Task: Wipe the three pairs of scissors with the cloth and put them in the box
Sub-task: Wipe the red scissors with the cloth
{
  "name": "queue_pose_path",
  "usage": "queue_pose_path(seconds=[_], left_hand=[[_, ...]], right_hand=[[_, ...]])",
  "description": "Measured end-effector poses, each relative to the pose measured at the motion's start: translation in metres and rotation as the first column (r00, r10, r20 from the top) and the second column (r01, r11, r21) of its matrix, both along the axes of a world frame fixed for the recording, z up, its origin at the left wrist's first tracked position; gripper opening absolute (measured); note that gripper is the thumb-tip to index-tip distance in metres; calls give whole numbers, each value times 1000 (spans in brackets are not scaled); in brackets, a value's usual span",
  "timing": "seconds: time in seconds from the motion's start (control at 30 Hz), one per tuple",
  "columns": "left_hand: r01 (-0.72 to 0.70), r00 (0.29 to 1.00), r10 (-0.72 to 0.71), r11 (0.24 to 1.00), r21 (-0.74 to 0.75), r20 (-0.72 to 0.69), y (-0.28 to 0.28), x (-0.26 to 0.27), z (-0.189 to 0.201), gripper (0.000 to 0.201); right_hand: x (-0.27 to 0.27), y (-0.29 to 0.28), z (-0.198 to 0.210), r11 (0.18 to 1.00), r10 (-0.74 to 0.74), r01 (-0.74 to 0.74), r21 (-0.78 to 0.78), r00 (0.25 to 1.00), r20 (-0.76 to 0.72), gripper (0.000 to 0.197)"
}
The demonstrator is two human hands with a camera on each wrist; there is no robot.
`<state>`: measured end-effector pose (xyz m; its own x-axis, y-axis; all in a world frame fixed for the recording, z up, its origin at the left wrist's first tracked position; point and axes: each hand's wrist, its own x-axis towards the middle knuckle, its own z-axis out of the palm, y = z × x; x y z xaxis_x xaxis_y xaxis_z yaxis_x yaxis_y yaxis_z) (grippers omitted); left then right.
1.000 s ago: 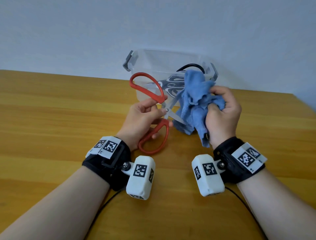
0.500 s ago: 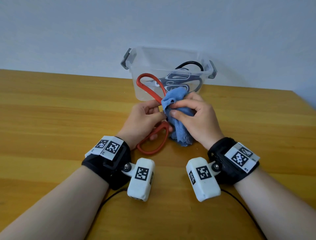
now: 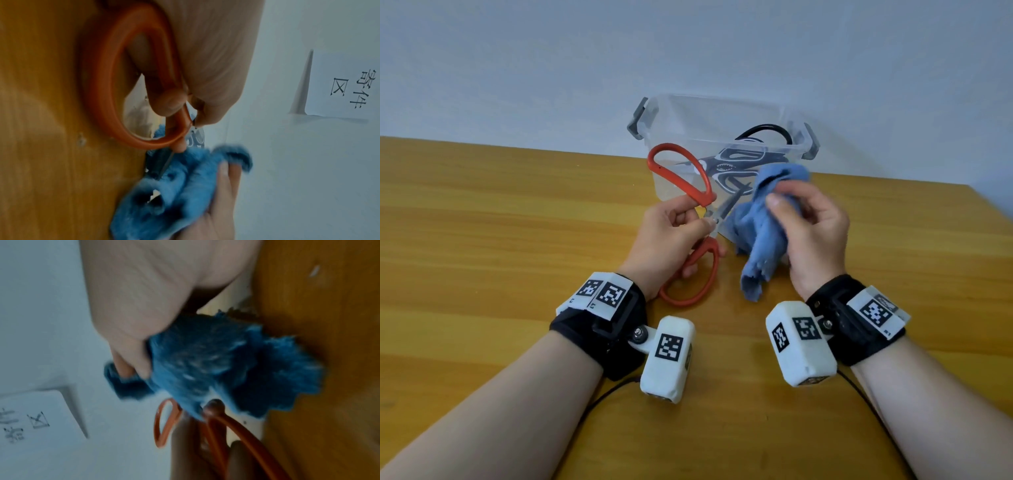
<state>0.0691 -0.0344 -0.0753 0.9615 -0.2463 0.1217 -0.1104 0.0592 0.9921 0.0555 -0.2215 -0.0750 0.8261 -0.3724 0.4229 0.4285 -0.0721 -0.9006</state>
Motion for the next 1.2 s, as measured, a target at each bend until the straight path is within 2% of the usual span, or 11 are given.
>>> queue_pose_path(seconds=[0.07,0.13,0.33,0.43,0.5,0.57,0.63,0.73,0.93,1.07,1.2], left_hand=[[9,1000,-10,999,33,25,0,1,-1,18],[37,998,-39,997,63,40,1,1,-1,17],[118,993,-117,993,-32,17,1,-5,4,30],[157,988,-157,983,-94,7,2,-6,5,36],[197,980,-196,971,-138,15,4,-6,6,41],[238,971,-237,957,-169,25,4,-7,6,44],[251,968,-250,949,-192,27,5,-8,7,46],[224,974,-225,950,-220,19,5,-8,8,47],[209,977,-211,961,-181,8,5,-7,7,35],[198,980,-199,971,-137,5,5,-7,6,35],[180,983,-183,972,-148,-9,5,-9,8,40]], right_hand=[[-7,9,0,936,170,-189,-297,981,-90,24],[-8,13,0,892,220,-276,-359,957,-188,21],[8,-5,-9,997,-79,83,8,972,-222,22],[11,-12,-5,966,113,-57,254,971,-212,26],[8,-8,0,888,387,-296,353,894,-226,31],[-1,0,7,747,635,-494,445,727,-261,29],[-7,5,12,679,727,-582,446,614,-306,32],[-12,5,13,597,797,-650,470,544,-261,38],[-10,6,13,636,745,-585,504,635,-203,28],[-2,-7,15,766,585,-444,465,781,-219,22],[-3,-13,14,697,592,-356,622,775,-220,48]])
